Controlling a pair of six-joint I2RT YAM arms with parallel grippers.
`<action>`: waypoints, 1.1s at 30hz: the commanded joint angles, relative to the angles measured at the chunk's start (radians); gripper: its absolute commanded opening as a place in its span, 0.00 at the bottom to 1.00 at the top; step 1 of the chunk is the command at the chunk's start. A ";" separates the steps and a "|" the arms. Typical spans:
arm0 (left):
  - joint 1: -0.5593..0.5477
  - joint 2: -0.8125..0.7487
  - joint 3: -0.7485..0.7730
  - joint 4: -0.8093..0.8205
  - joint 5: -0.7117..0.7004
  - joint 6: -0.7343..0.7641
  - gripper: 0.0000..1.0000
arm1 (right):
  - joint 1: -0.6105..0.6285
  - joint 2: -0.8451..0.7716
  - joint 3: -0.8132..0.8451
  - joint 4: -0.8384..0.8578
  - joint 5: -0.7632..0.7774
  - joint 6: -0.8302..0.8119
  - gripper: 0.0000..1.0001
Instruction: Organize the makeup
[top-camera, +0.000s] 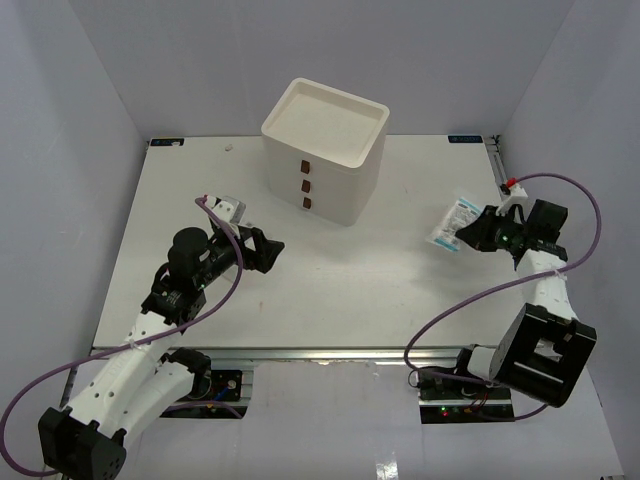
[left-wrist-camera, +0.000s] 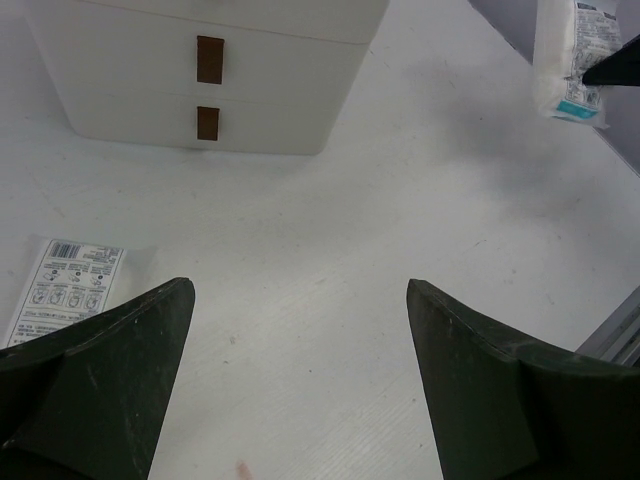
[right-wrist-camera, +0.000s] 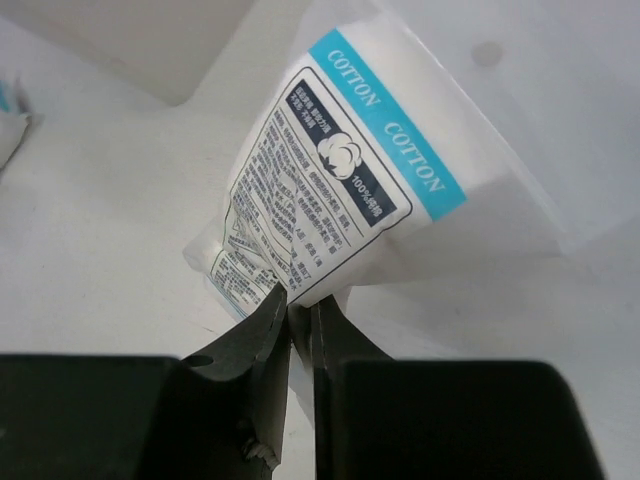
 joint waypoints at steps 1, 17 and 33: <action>0.004 -0.013 -0.005 -0.004 -0.028 0.011 0.98 | 0.259 -0.054 0.192 -0.026 0.001 -0.115 0.08; 0.004 0.011 -0.016 -0.014 -0.119 0.029 0.98 | 0.648 0.400 0.863 0.099 0.164 0.169 0.08; 0.004 0.015 -0.019 -0.020 -0.161 0.034 0.98 | 0.684 0.553 1.000 0.110 0.482 0.281 0.71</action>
